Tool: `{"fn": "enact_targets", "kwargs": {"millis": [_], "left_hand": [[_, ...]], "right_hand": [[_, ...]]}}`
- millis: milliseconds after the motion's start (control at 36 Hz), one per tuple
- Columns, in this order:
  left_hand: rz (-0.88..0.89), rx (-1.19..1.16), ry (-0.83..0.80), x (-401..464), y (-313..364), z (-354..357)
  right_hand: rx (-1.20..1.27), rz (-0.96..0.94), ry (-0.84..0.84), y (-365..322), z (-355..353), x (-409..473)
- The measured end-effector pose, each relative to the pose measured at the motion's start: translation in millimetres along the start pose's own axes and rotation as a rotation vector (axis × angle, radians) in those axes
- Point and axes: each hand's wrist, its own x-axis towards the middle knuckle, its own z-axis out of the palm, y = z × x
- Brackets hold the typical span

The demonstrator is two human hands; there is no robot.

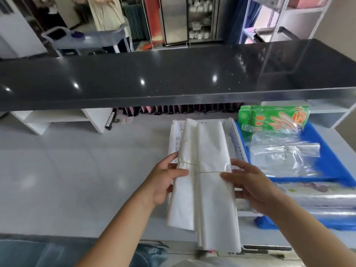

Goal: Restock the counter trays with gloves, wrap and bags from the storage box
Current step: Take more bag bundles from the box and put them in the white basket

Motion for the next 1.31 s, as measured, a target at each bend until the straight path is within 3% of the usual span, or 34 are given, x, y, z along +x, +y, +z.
{"fn": "enact_targets", "kwargs": {"millis": [250, 278, 361, 417, 472, 556, 694, 833, 917, 1000, 1167, 1222, 1306], "left_hand": [[0.022, 0.159, 0.339, 57.1, 6.5, 32.0], [0.049, 0.301, 0.412, 60.4, 6.8, 34.6], [0.132, 1.078, 0.601, 58.9, 1.5, 39.9], [0.210, 1.313, 0.539, 56.6, -8.0, 45.2], [0.223, 1.382, 0.360, 58.7, -19.0, 52.2], [0.064, 1.518, 0.186, 69.6, -31.2, 58.2], [-0.106, 1.640, 0.133, 86.3, -39.0, 58.5], [-0.037, 1.483, 0.076, 84.0, -35.9, 49.0], [0.128, 1.130, 0.237, 71.2, -27.3, 36.4], [0.251, 0.922, 0.428, 54.0, -21.7, 15.7], [0.091, 0.481, 0.515, 20.5, -31.1, -22.0], [0.074, 0.412, 0.501, 11.2, -36.1, -27.8], [0.030, 0.335, 0.458, -0.8, -42.4, -31.4]], "right_hand": [[0.049, -0.098, 0.041, -20.7, -68.0, 20.7], [0.048, -0.106, 0.052, -22.8, -71.9, 23.7], [0.034, -0.112, 0.062, -27.0, -80.3, 32.5], [0.042, -0.109, 0.065, -28.2, -83.0, 36.9], [0.054, -0.099, 0.058, -28.3, -83.6, 39.7], [0.057, -0.073, 0.042, -28.3, -82.5, 43.0], [0.045, -0.052, 0.017, -30.6, -78.3, 47.9], [0.050, -0.018, -0.004, -35.5, -66.6, 58.4], [0.050, 0.004, -0.020, -34.5, -55.1, 68.1], [0.023, 0.030, -0.028, -30.6, -36.4, 80.8], [0.005, 0.033, -0.068, -25.7, 18.4, 114.8], [-0.117, 0.004, 0.005, -15.3, 33.2, 126.6], [-0.590, -0.082, 0.081, 11.2, 46.2, 134.9]]}}
